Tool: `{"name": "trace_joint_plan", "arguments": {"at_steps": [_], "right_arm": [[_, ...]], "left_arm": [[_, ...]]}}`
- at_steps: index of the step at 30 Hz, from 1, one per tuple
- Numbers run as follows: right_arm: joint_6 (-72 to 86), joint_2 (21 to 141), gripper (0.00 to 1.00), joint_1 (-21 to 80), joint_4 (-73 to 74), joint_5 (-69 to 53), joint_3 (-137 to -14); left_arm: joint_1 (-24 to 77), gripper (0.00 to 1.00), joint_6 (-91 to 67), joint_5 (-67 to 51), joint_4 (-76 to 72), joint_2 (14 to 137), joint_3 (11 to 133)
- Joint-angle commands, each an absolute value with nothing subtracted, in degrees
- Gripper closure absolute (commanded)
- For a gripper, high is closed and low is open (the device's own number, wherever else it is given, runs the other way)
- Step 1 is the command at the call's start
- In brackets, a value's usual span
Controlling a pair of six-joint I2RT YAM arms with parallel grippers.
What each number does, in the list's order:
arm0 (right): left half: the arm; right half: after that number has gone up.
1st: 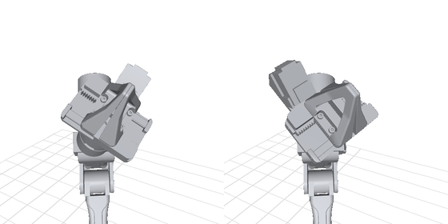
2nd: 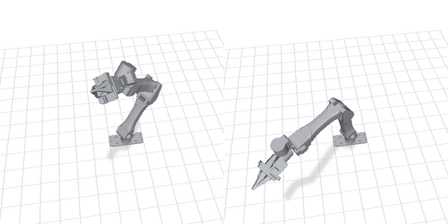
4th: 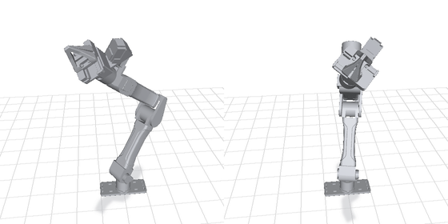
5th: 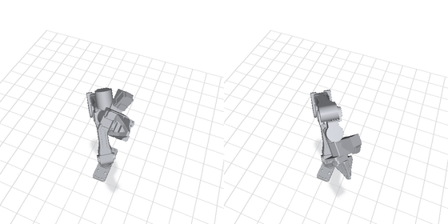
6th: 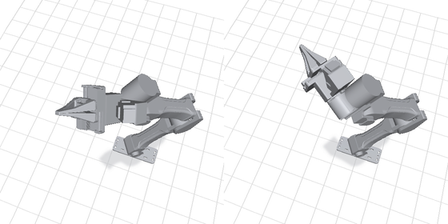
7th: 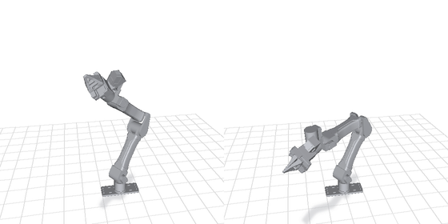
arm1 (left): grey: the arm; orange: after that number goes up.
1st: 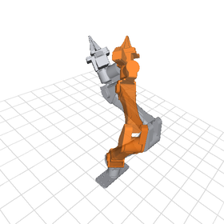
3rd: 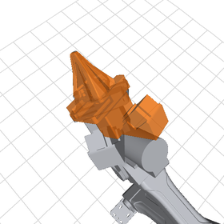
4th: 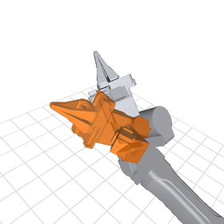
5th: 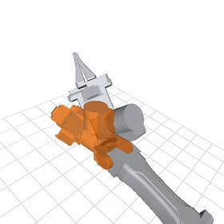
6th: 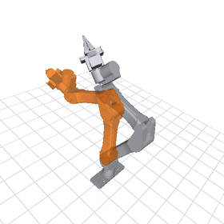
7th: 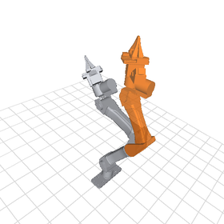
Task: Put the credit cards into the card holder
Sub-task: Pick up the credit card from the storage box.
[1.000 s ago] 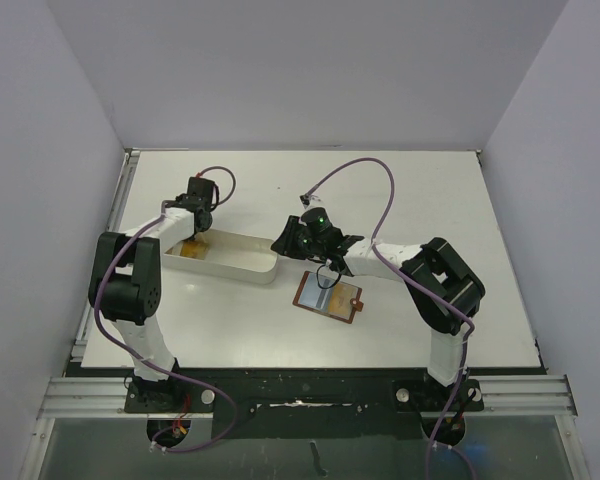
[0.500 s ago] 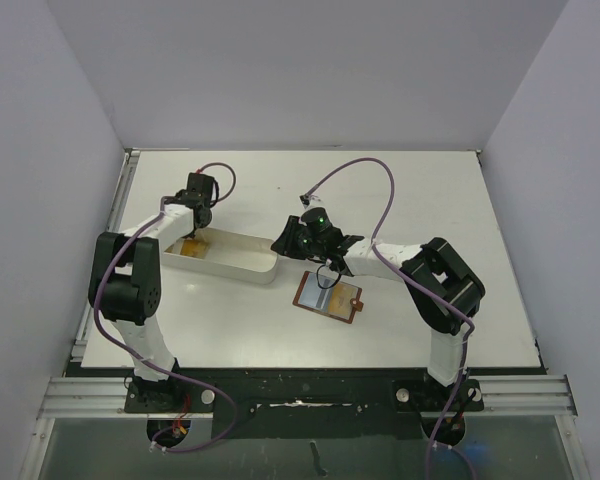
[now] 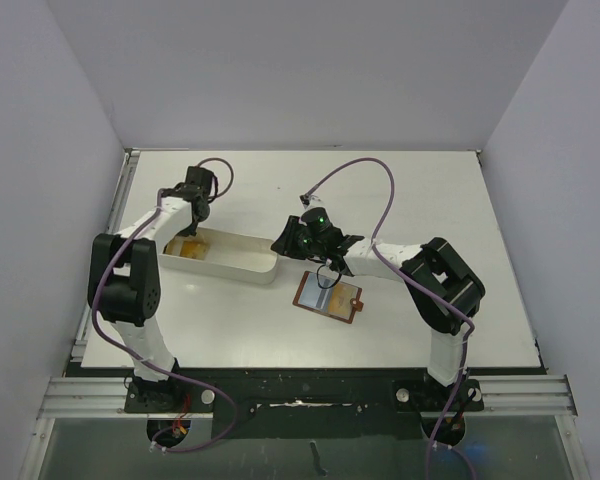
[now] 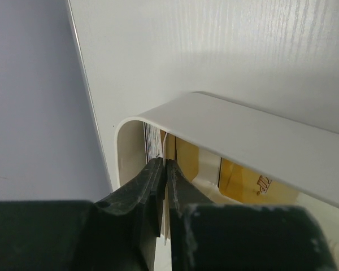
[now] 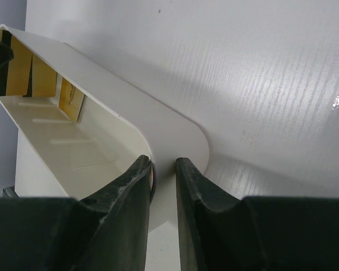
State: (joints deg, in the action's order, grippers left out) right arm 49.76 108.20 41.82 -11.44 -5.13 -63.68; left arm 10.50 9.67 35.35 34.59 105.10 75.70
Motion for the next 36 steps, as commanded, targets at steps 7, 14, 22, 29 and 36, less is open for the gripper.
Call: {"name": "trace_joint_plan", "arguments": {"at_steps": [7, 14, 22, 29, 36], "right_arm": [[49.3, 108.7, 1.00, 42.7, -5.5, -6.1, -63.8], [51.1, 108.7, 1.00, 42.5, -4.4, -5.2, -65.4], [55.1, 108.4, 1.00, 42.0, -3.9, -0.3, -66.9], [55.1, 108.4, 0.92, 41.7, -3.0, -0.6, -69.6], [47.4, 99.9, 0.53, 37.3, -2.8, -10.7, -66.5]], "left_arm": [[10.5, 1.00, 1.5, 30.3, 43.2, 97.6, 78.5], [10.5, 1.00, -2.5, 27.8, 42.9, 93.3, 78.1], [10.5, 1.00, -7.5, 23.8, 43.5, 91.6, 84.9], [10.3, 1.00, -10.5, 16.1, 42.4, 90.2, 88.3], [9.6, 1.00, -11.8, -2.5, 36.5, 84.8, 84.1]]}}
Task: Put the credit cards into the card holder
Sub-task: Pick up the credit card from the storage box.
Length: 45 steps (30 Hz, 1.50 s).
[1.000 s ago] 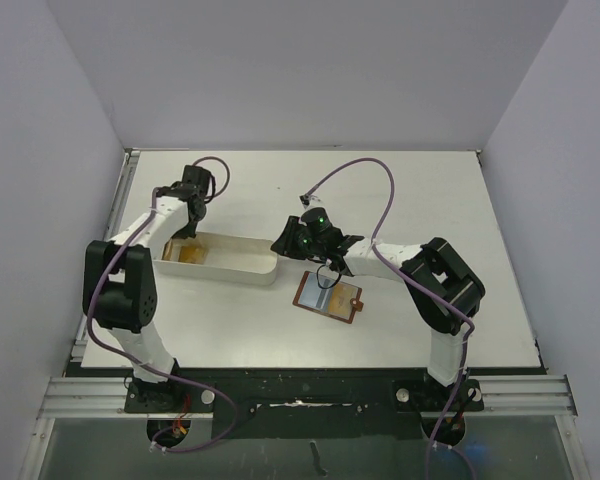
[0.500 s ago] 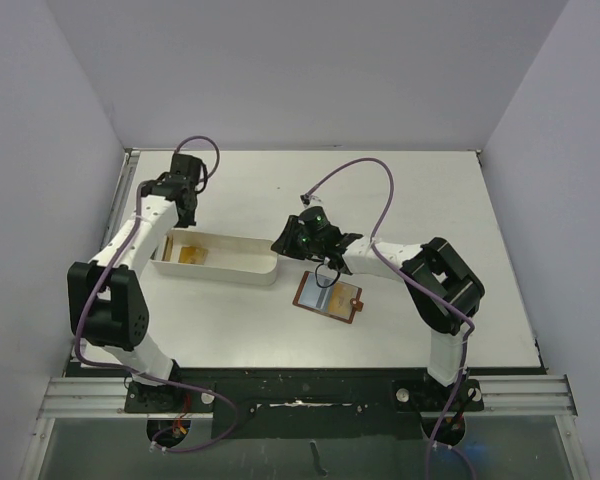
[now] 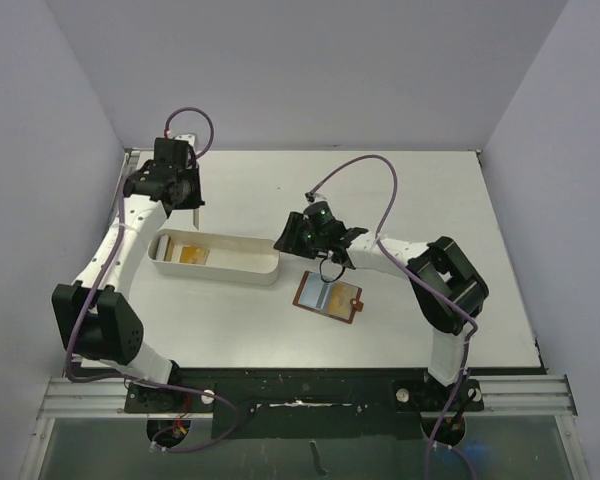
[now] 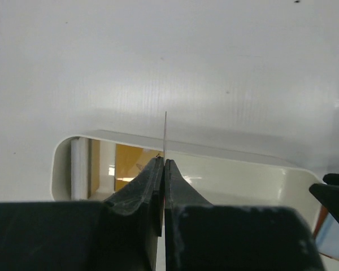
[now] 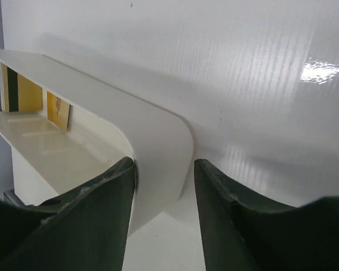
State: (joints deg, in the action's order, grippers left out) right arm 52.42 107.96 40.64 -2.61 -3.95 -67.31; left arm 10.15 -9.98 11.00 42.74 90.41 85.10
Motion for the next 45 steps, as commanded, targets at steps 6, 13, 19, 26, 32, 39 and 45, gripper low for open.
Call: {"name": "trace_joint_plan", "arguments": {"at_steps": [6, 13, 19, 26, 32, 39, 45], "right_arm": [[42.5, 90.2, 0.48, 35.8, 2.1, -14.5, -64.5], [53.5, 81.1, 0.62, 34.7, -18.9, -21.8, -52.9], [59.9, 80.0, 0.55, 34.6, -31.1, -24.0, -49.8], [62.7, 82.7, 0.57, 34.9, -35.7, -26.7, -50.1], [63.1, 84.7, 0.57, 35.4, -36.1, -27.2, -51.1], [64.3, 86.9, 0.68, 35.9, -38.3, -28.3, -51.7], [65.2, 88.0, 0.68, 36.2, -39.3, -29.0, -52.0]], "left_arm": [[9.2, 1.00, -17.0, -22.4, 26.9, 79.4, 76.5], [9.2, 1.00, -33.7, -46.7, 3.0, 74.8, 63.0], [9.4, 1.00, -50.7, -54.4, -18.7, 72.4, 53.0], [9.7, 1.00, -54.4, -55.5, -24.3, 72.0, 49.3], [9.7, 1.00, -60.0, -57.2, -32.4, 73.1, 46.7], [10.0, 1.00, -59.8, -56.1, -32.4, 73.5, 45.0], [10.1, 1.00, -59.7, -56.0, -32.6, 74.3, 44.3]]}}
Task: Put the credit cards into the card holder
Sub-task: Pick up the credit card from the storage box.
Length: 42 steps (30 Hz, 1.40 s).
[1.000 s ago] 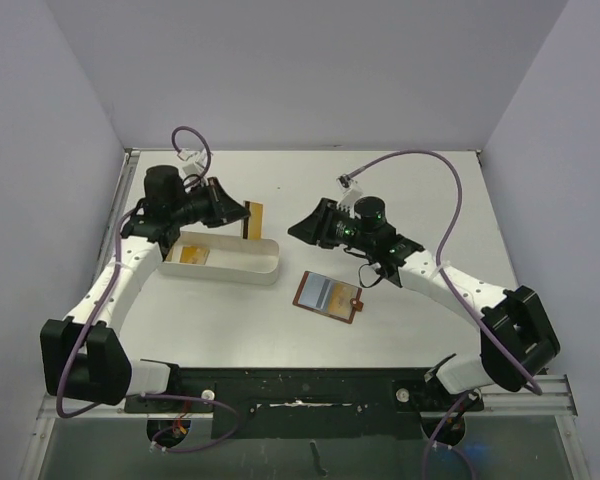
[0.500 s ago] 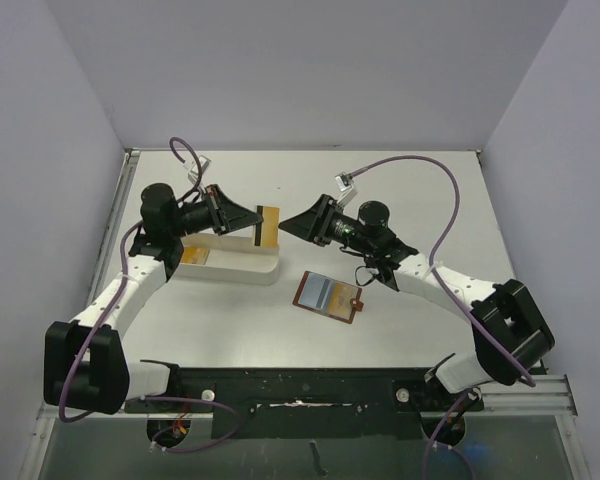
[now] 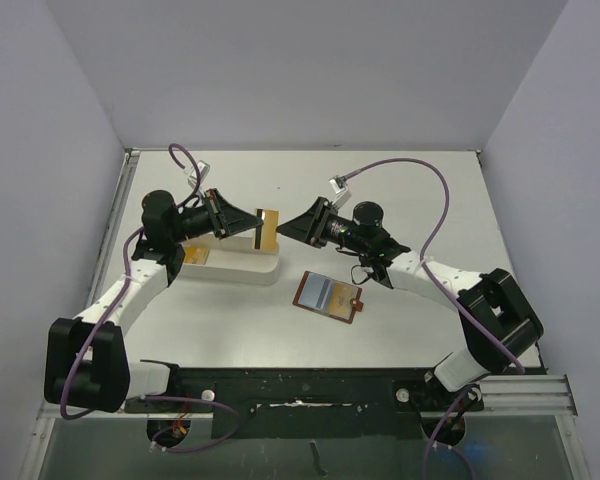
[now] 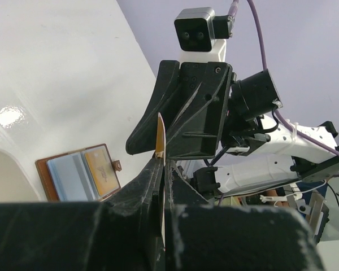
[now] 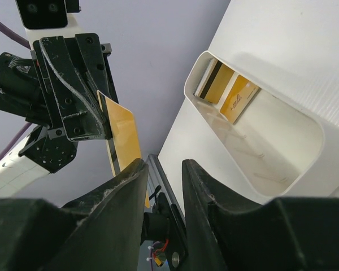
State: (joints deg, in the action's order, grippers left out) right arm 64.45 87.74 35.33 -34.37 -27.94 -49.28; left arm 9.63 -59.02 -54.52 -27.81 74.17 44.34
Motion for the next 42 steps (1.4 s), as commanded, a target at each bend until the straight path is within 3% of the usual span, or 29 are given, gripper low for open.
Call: {"name": "trace_joint_plan", "arguments": {"at_steps": [1, 14, 18, 22, 29, 32, 35, 42], "right_arm": [[65.3, 88.1, 0.68, 36.2, -39.4, -29.1, -52.0], [66.4, 88.1, 0.66, 36.4, -40.6, -29.1, -52.1], [66.3, 88.3, 0.80, 36.6, -41.5, -29.1, -51.9], [66.6, 88.5, 0.84, 36.6, -42.3, -29.5, -51.9], [66.8, 88.5, 0.81, 36.7, -43.0, -29.7, -51.5], [67.5, 88.5, 0.69, 36.7, -44.1, -30.4, -51.4], [67.9, 88.3, 0.67, 36.7, -44.7, -30.5, -51.5], [67.5, 87.9, 0.98, 36.9, -43.3, -29.3, -50.8]], "left_arm": [[10.1, 1.00, -59.7, -56.0, -32.6, 74.4, 44.3], [10.0, 1.00, -55.6, -54.8, -27.1, 74.0, 45.1], [10.0, 1.00, -56.0, -54.6, -27.0, 73.7, 45.0], [10.1, 1.00, -57.0, -54.7, -28.2, 73.9, 43.9], [10.4, 1.00, -61.0, -54.9, -33.8, 74.3, 41.5], [10.4, 1.00, -61.0, -55.0, -33.8, 74.4, 41.5], [10.3, 1.00, -60.9, -55.1, -33.8, 74.4, 41.4], [10.3, 1.00, -59.4, -54.7, -31.4, 74.5, 41.6]]}}
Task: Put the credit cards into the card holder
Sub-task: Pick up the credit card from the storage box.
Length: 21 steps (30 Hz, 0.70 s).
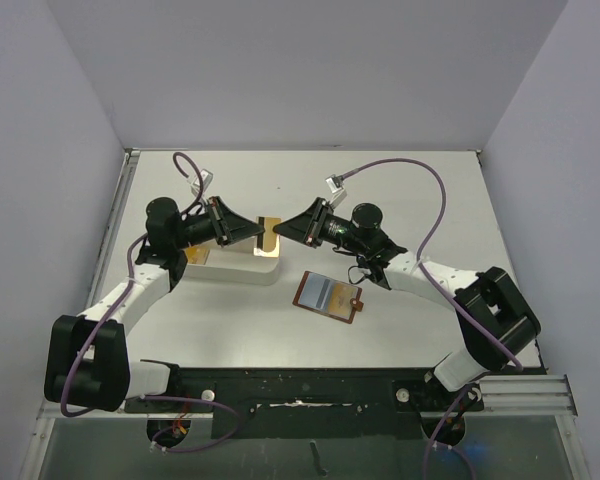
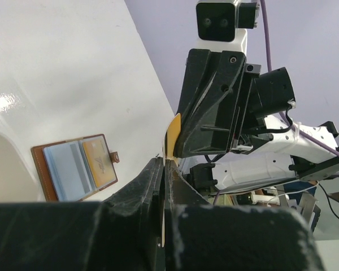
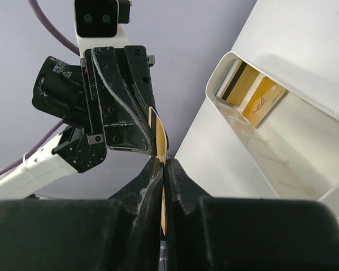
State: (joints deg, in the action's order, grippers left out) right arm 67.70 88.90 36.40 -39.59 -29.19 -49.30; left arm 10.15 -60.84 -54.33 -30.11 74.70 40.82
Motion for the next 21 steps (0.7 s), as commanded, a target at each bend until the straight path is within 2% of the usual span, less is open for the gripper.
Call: {"name": "trace_joint_plan", "arguments": {"at_steps": [1, 2, 3, 8, 14, 21], "right_arm": [[67.4, 87.6, 1.00, 37.0, -43.3, -29.1, -50.5], [67.2, 87.3, 1.00, 37.0, -43.0, -28.7, -50.3], [66.6, 87.0, 1.00, 37.0, -41.8, -28.0, -50.3], [59.8, 82.7, 1.00, 37.0, -21.8, -20.2, -52.1], [53.6, 77.7, 1.00, 36.6, -0.8, -9.2, -51.9], [52.4, 72.6, 1.00, 35.1, 11.1, -1.2, -47.7]], "left_arm": [[10.3, 1.00, -58.7, -54.4, -30.2, 74.5, 41.8], [10.3, 1.00, -57.8, -54.2, -29.0, 74.6, 42.0], [10.3, 0.94, -56.5, -53.9, -27.2, 74.7, 42.4], [11.5, 0.53, -44.6, -49.1, -11.6, 74.6, 47.1], [18.1, 0.46, -32.2, -38.5, 2.8, 75.3, 52.8], [28.8, 0.51, -26.3, -26.2, 8.3, 78.1, 56.7]]}}
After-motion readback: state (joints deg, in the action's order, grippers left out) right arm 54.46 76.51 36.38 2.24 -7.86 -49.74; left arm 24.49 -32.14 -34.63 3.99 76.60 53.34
